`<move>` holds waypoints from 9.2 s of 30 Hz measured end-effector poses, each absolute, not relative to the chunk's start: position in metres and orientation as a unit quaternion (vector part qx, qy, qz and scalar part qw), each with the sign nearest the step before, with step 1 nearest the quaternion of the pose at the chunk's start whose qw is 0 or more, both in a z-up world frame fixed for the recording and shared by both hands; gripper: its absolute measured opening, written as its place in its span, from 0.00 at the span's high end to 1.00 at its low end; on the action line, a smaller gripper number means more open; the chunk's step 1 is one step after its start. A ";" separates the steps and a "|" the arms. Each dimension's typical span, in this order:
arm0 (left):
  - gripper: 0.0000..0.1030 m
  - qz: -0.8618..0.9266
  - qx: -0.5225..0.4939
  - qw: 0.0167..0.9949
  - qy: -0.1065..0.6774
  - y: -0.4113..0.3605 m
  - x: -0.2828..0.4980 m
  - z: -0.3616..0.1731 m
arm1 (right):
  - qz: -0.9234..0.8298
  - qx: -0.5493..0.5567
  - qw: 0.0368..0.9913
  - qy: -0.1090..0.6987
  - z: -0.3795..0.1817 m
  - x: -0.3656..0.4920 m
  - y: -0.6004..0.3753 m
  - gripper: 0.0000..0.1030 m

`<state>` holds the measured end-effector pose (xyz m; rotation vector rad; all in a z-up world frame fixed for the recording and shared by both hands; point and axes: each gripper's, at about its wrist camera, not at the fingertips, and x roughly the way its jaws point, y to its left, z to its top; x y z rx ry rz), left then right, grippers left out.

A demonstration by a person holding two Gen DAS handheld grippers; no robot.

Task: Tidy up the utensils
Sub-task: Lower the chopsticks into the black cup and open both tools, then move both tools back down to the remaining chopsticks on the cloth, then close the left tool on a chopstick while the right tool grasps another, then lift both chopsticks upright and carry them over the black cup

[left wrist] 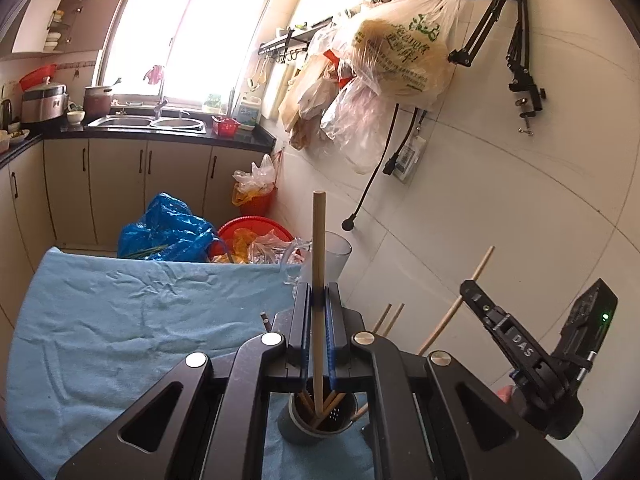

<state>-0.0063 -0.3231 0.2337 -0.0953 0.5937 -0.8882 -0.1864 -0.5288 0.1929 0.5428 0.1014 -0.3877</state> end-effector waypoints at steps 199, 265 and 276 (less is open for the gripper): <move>0.93 -0.304 -0.055 0.888 0.341 -0.084 -0.066 0.142 | 0.012 0.211 0.954 0.210 0.142 -0.165 -0.321 0.93; 0.93 -0.352 0.013 0.873 0.338 -0.161 -0.079 0.156 | -0.037 0.257 0.952 0.164 0.152 -0.213 -0.390 0.93; 0.93 -0.366 0.023 0.869 0.332 -0.185 -0.079 0.165 | -0.061 0.269 0.950 0.144 0.156 -0.230 -0.413 0.93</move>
